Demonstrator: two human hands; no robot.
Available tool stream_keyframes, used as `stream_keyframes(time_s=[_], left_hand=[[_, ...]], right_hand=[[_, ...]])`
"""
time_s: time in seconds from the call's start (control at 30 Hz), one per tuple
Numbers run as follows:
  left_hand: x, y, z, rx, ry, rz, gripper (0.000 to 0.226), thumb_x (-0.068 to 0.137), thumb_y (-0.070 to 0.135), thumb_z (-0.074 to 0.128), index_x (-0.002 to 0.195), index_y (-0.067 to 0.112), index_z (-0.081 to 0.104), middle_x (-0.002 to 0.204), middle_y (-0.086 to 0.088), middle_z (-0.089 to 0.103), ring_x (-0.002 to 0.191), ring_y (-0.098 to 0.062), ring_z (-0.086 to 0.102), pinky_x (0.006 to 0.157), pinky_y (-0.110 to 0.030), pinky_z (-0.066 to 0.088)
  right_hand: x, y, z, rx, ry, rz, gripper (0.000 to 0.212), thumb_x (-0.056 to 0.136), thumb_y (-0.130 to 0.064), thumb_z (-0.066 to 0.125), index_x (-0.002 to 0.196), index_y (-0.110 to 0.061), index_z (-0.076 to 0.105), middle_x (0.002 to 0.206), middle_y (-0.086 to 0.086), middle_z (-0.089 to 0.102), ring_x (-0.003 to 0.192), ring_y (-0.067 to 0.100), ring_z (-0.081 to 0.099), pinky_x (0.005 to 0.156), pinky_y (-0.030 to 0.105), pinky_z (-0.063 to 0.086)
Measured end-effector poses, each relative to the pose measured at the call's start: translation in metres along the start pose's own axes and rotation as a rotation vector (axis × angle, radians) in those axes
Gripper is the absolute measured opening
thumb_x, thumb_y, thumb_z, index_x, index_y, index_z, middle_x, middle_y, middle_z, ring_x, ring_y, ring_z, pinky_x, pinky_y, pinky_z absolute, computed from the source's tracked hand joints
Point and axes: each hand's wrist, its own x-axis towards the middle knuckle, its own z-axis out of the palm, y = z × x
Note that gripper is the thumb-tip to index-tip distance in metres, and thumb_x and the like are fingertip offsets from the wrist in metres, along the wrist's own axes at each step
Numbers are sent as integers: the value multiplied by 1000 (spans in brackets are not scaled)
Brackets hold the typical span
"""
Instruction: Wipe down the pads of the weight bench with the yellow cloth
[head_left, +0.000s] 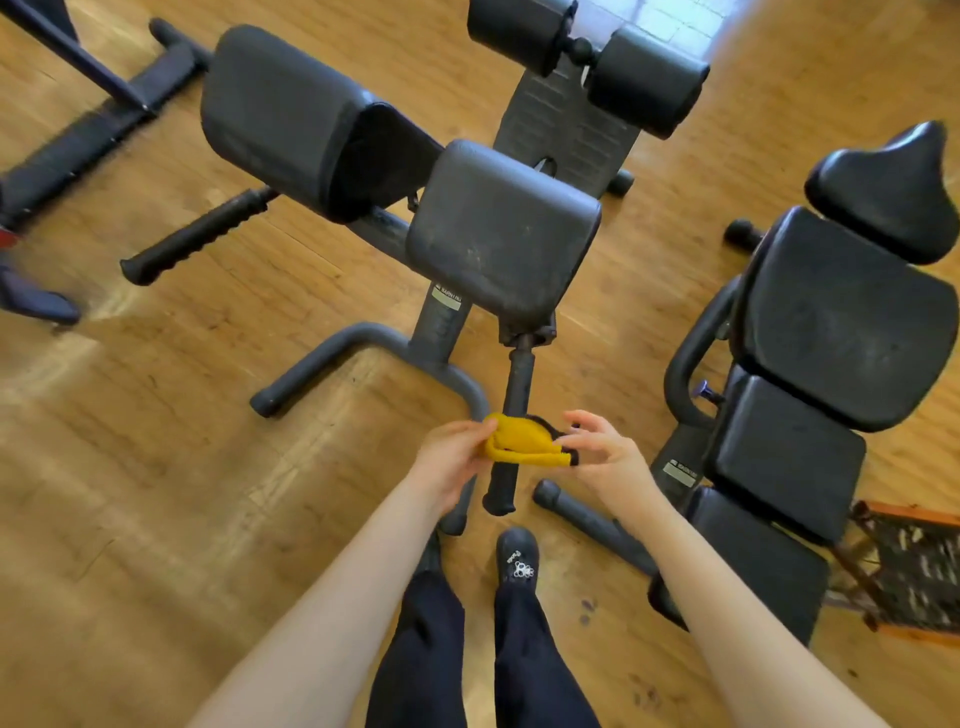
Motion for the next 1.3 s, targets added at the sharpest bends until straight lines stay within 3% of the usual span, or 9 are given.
stream_keyframes(time_s=[0.1,0.17,0.27,0.43,0.63,0.83,1.07,1.17,1.3], left_hand=[[2,-11,7,-29,19,92,23,85,-11,48,78,11,52,78,-7,54,70,-18,52,57,-25,46],[1,-13,11,-42,-51,124,33,82,-17,41,86,13,54,87,-7,55,76,-20,54,59,-27,47],[2,-17,16,-22,-119,166,45,79,-21,33,93,16,54,97,-6,54,84,-20,53,65,-29,45],[17,-18,6,18,-56,219,34,84,-10,48,98,19,58,104,-2,56,94,-20,53,70,-29,47],[38,-33,-5,314,103,299,33,83,-6,55,104,20,59,108,1,56,97,-14,55,76,-26,51],[45,-46,-11,311,108,189,31,89,8,55,118,17,48,106,4,55,98,-13,55,72,-23,49],[42,-60,-15,581,173,35,27,94,33,46,81,11,53,72,-7,54,67,-18,55,63,-32,48],[44,-56,-15,706,180,34,29,94,35,44,90,9,55,87,-13,60,85,-29,59,81,-43,49],[30,-47,-14,793,166,17,35,96,32,41,121,9,50,121,-10,55,116,-27,50,94,-35,39]], right_hand=[[-3,20,-4,379,-119,193,24,83,3,58,98,-11,69,131,-12,35,127,10,30,96,21,38],[-2,28,-2,754,-149,277,13,79,-21,68,90,-14,69,120,1,55,117,24,50,85,32,52],[8,35,-2,959,-33,330,55,58,-36,82,101,-10,60,108,14,66,96,26,66,76,36,55],[31,32,7,679,65,425,55,83,5,58,129,-17,39,106,8,59,94,25,63,71,38,57],[44,45,31,334,225,356,63,79,6,63,131,-21,41,115,1,48,100,15,48,61,20,48],[50,59,34,422,129,489,51,85,-11,62,131,-18,40,127,10,50,112,26,53,86,41,53],[47,69,43,332,122,534,34,89,-15,57,121,-2,52,112,15,61,103,28,61,82,34,53],[48,69,46,240,107,506,40,89,-20,57,125,-3,51,116,13,61,104,26,60,86,36,53],[34,56,34,101,116,455,37,92,-19,52,127,-7,48,118,9,58,105,21,56,87,32,47]])
